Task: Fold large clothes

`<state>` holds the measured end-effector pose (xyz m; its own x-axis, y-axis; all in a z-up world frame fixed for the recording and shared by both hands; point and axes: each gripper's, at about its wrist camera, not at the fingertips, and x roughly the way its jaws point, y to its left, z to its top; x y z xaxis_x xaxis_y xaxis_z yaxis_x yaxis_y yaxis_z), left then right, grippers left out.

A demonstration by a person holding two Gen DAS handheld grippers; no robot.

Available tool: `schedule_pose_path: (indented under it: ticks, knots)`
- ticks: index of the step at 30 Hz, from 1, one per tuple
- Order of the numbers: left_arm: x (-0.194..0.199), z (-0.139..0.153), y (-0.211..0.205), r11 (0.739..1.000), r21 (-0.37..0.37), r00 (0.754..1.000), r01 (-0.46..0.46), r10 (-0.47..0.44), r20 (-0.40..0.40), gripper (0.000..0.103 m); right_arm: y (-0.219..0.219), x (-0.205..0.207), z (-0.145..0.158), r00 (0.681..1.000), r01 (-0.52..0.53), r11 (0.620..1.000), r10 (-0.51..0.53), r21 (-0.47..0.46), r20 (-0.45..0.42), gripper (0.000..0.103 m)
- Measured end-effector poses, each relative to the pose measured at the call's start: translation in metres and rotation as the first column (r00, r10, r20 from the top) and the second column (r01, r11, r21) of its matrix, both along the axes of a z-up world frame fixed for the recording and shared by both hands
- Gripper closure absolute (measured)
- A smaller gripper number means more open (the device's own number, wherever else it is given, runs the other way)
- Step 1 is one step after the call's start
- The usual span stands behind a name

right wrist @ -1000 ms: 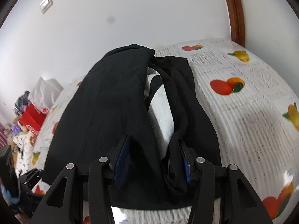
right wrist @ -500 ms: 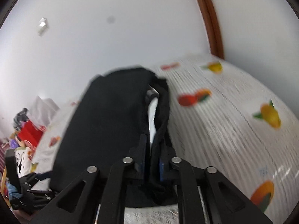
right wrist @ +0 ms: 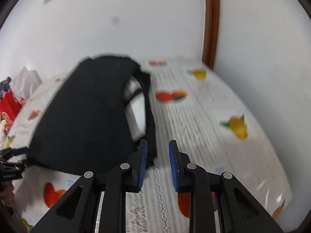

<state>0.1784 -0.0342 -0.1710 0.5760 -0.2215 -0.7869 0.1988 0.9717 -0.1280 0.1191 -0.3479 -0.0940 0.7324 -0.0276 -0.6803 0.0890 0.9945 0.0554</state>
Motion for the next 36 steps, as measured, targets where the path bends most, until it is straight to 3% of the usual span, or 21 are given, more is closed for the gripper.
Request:
schedule_pose_path:
  ticks: [2, 4, 9, 19, 26, 30, 36]
  knots:
    - [-0.008, 0.005, 0.001, 1.000, -0.011, 1.000, 0.000, 0.000, 0.012, 0.028, 0.008, 0.002, 0.007, 0.999, -0.028, 1.000, 0.027, 0.012, 0.032, 0.072]
    - [-0.015, 0.011, 0.002, 1.000, -0.024, 1.000, -0.002, 0.003, 0.021, 0.028, 0.019, 0.010, 0.000, 0.999, -0.047, 0.999, 0.047, -0.003, 0.009, 0.071]
    - [-0.031, 0.029, 0.007, 0.999, -0.048, 0.998, -0.026, 0.029, 0.053, 0.028, 0.025, 0.030, -0.042, 0.985, 0.018, 0.997, -0.030, -0.071, -0.172, 0.071]
    - [-0.069, 0.071, 0.011, 0.996, -0.049, 0.986, -0.076, 0.083, 0.142, 0.027, 0.033, -0.017, 0.011, 0.987, 0.065, 0.997, -0.068, -0.029, -0.143, 0.068]
    - [-0.095, 0.093, 0.011, 0.989, 0.009, 0.972, -0.144, 0.140, 0.191, 0.026, 0.054, -0.056, 0.046, 0.991, 0.058, 0.998, -0.058, 0.002, -0.117, 0.051]
    - [-0.116, 0.105, 0.012, 0.986, 0.012, 0.962, -0.166, 0.159, 0.222, 0.020, 0.069, -0.083, 0.066, 0.995, 0.055, 0.997, -0.059, -0.050, -0.077, 0.023]
    - [-0.149, 0.124, 0.006, 0.982, 0.033, 0.943, -0.184, 0.168, 0.287, 0.012, 0.074, -0.120, 0.088, 0.996, 0.088, 0.994, -0.089, -0.071, -0.018, 0.015]
